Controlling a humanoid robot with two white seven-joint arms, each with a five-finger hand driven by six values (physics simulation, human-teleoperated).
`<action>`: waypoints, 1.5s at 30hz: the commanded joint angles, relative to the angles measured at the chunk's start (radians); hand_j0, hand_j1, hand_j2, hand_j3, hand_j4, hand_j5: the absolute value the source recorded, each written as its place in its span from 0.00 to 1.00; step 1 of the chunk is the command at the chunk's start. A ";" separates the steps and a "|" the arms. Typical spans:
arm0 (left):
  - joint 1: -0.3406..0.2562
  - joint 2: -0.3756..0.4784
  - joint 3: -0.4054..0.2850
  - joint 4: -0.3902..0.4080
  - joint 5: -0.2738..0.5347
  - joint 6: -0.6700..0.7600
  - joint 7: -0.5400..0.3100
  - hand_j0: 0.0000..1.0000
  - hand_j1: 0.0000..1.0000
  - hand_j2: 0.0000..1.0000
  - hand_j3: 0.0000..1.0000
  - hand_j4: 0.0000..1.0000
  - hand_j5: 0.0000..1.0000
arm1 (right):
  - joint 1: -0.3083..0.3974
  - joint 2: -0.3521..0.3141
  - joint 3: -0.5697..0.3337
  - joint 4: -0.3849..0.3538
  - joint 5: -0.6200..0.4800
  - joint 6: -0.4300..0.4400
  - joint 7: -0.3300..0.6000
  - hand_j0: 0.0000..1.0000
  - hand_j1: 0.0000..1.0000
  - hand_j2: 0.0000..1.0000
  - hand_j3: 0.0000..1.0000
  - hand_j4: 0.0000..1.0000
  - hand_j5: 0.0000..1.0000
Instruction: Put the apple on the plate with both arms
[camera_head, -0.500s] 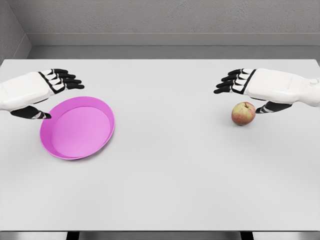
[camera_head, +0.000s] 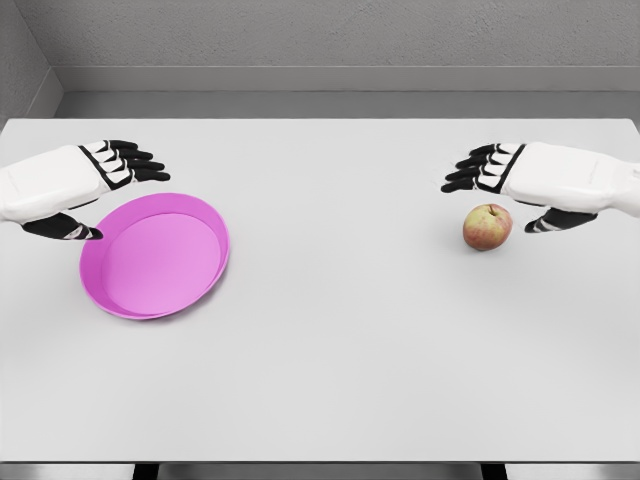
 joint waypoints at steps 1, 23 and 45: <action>0.000 0.001 0.001 0.000 0.007 0.001 -0.001 1.00 1.00 1.00 1.00 1.00 1.00 | 0.002 -0.018 0.000 0.026 -0.022 0.002 0.033 1.00 1.00 1.00 1.00 1.00 1.00; -0.002 0.001 0.001 0.000 0.007 0.001 -0.017 1.00 1.00 1.00 1.00 1.00 1.00 | 0.012 0.116 0.003 0.302 -0.226 0.002 0.168 1.00 1.00 1.00 1.00 1.00 1.00; -0.003 0.000 0.001 0.000 0.007 0.001 -0.018 1.00 1.00 1.00 1.00 1.00 1.00 | -0.064 0.249 0.084 0.469 -0.149 0.062 0.168 1.00 1.00 1.00 1.00 1.00 1.00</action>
